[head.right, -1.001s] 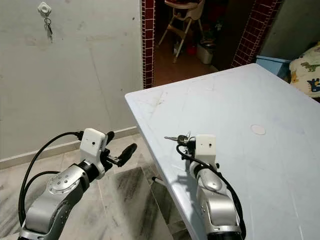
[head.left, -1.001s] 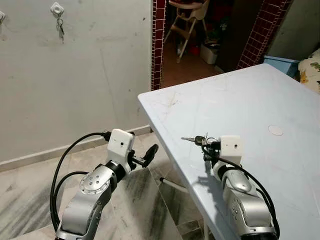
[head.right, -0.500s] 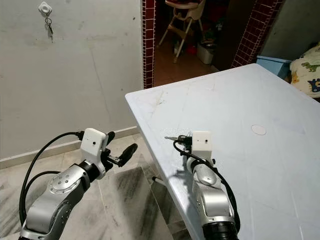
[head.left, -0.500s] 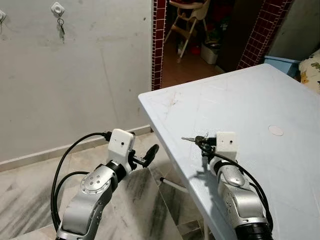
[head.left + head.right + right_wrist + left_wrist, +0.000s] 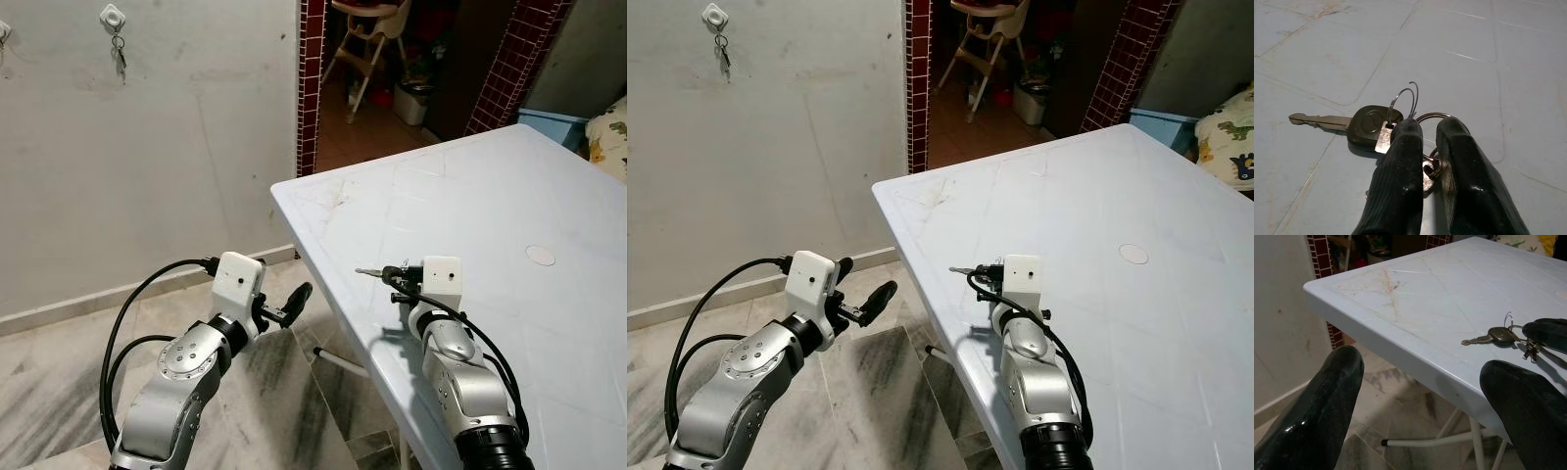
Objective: Hang keys on a hook
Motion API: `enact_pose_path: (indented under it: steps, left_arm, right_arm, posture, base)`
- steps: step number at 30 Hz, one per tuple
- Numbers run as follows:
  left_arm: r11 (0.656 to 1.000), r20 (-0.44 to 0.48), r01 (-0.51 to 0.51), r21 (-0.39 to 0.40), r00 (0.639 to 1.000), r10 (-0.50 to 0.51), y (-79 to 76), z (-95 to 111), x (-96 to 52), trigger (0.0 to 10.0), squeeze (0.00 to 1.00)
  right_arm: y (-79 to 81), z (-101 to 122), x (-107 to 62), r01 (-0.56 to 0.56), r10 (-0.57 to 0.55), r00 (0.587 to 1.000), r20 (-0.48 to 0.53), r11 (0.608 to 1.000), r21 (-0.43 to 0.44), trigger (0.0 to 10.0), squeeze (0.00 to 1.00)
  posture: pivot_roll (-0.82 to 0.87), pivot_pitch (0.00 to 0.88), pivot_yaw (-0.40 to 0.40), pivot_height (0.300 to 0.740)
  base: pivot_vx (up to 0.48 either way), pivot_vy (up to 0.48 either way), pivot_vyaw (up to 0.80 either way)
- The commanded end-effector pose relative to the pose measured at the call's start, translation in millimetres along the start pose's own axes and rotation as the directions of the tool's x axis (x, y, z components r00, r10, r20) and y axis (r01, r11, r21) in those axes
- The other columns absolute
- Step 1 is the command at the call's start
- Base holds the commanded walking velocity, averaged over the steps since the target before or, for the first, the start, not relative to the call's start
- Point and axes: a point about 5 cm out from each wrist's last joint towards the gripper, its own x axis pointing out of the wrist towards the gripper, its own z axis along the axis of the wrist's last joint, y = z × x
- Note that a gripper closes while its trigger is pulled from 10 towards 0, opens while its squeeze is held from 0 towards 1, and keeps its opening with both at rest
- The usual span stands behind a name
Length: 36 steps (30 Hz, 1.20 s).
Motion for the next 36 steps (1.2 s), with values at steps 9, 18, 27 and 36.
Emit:
enact_pose_path:
  steps: [9,18,27,36]
  left_arm:
    - [1.0,0.013,0.006,0.006,1.0,-0.007,-2.9,4.3,0.1,10.0,0.0]
    - [1.0,0.012,0.011,0.009,1.0,-0.011,-2.8,3.8,0.3,10.0,0.0]
    - [1.0,0.013,0.015,0.011,1.0,-0.015,-3.5,4.3,1.3,10.0,0.0]
    - [1.0,0.013,0.015,0.01,1.0,-0.015,-3.4,4.5,1.4,10.0,0.0]
  right_arm:
    - [-8.2,-9.5,0.4,0.031,-0.034,0.997,-0.064,0.998,-0.046,0.0,0.0]
    - [-6.9,-21.5,-1.7,0.004,-0.012,0.992,-0.129,0.998,-0.062,0.0,0.0]
    - [-9.3,-15.7,-1.4,0.027,-0.029,0.995,-0.093,0.999,-0.031,0.0,0.0]
    - [-11.7,8.2,-2.1,0.04,-0.04,0.998,0.044,0.999,0.01,10.0,1.0]
  posture:
    - [0.12,0.0,-0.034,0.74]
    - [0.12,0.0,-0.037,0.74]
    - [0.12,0.0,-0.037,0.74]
    - [0.12,0.0,-0.035,0.74]
  base:
    - [0.0,0.0,0.0]
    - [0.0,0.0,0.0]
    - [0.0,0.0,0.0]
    - [0.0,0.0,0.0]
